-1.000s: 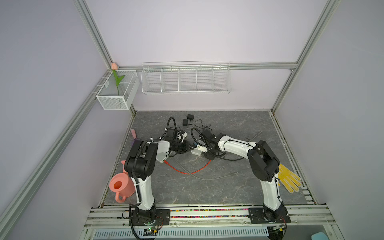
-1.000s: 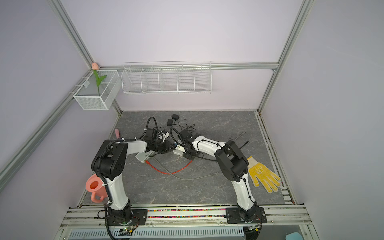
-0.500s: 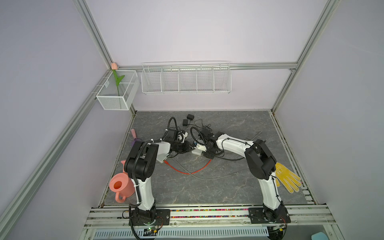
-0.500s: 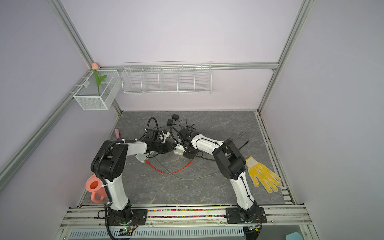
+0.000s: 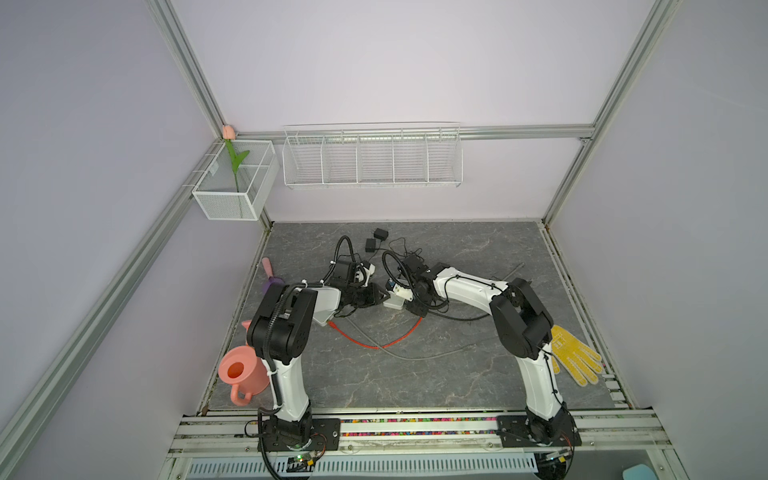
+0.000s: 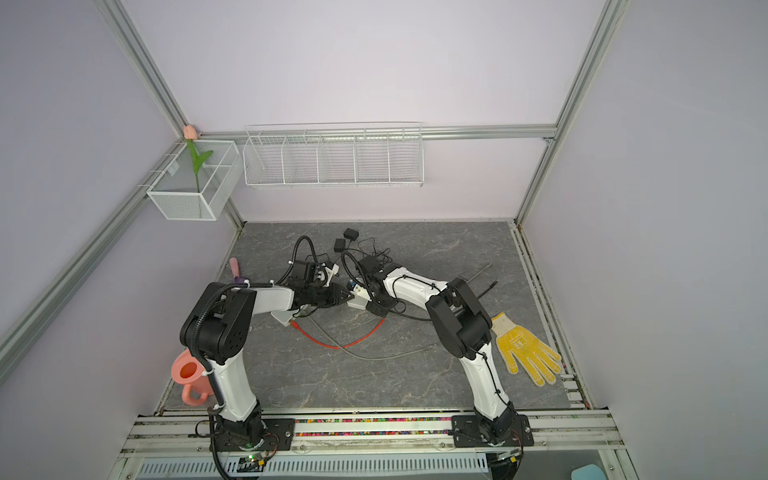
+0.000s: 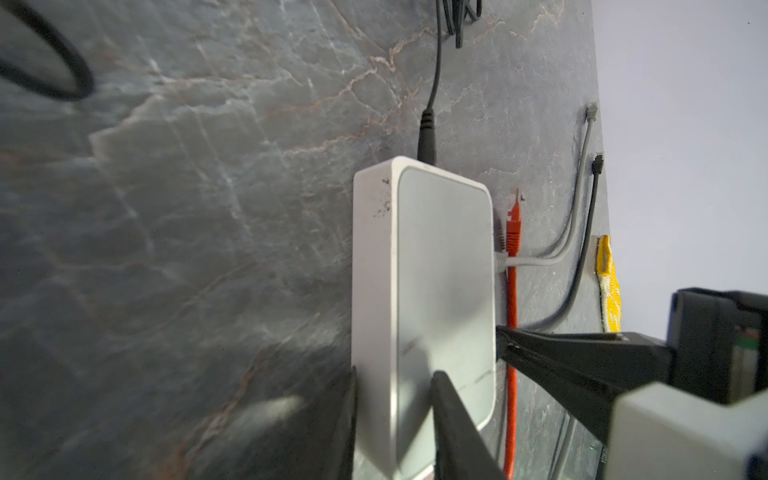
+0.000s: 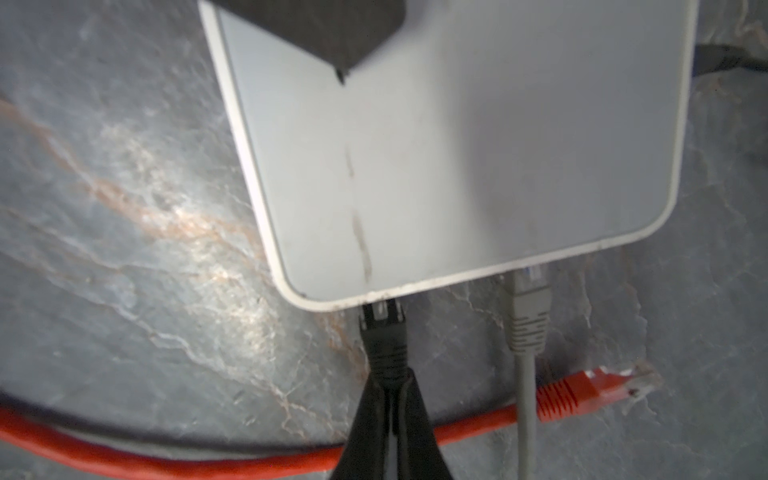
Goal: Insert the plug into the switch port
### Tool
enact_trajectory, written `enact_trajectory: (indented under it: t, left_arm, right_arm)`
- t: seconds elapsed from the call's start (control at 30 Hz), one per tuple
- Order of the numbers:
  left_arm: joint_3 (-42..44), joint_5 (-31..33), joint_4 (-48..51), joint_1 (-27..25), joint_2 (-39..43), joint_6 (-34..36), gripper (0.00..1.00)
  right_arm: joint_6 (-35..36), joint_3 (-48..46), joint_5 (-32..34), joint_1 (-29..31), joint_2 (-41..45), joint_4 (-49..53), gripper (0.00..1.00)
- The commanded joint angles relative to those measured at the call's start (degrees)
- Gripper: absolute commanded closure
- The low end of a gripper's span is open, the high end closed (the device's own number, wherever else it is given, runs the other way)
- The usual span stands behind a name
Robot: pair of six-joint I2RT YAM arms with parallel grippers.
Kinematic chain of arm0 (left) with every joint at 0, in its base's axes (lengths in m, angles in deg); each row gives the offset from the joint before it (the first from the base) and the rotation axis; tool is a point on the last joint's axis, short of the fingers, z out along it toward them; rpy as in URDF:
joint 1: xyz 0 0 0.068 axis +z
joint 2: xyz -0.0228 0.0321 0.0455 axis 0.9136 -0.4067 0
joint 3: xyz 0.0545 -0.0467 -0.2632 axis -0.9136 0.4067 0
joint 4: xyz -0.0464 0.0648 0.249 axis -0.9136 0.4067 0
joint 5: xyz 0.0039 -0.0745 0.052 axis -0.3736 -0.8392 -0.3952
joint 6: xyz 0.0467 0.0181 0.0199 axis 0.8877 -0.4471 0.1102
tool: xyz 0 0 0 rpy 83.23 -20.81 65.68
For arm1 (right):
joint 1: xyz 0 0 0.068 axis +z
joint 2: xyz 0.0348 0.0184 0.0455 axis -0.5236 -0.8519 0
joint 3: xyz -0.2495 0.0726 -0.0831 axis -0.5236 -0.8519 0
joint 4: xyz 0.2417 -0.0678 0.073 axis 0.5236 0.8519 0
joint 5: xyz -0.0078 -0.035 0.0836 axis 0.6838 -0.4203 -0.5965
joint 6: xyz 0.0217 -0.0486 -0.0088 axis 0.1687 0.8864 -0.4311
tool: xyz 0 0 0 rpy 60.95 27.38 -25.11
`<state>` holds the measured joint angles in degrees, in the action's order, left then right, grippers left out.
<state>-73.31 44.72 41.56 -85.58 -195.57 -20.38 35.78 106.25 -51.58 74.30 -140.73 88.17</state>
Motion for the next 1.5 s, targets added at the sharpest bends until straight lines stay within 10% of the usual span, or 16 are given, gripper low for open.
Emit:
enact_trajectory:
  t: [0.0,1.07,1.47]
  left_arm:
    - [3.1,-8.8,6.6,-6.5,-2.0,-0.4,0.70]
    - [-7.9,12.1,24.8,3.2,16.5,5.8,0.42]
    - [6.8,45.1,18.6,3.2,44.4,6.7,0.36]
  right_arm:
    - [-0.9,5.6,-12.5,2.9,-1.2,-23.5,0.93]
    - [-6.2,-26.3,-4.8,-2.8,29.8,-19.0,0.50]
    - [-19.6,-38.3,-3.0,-15.2,55.3,-25.0,0.36]
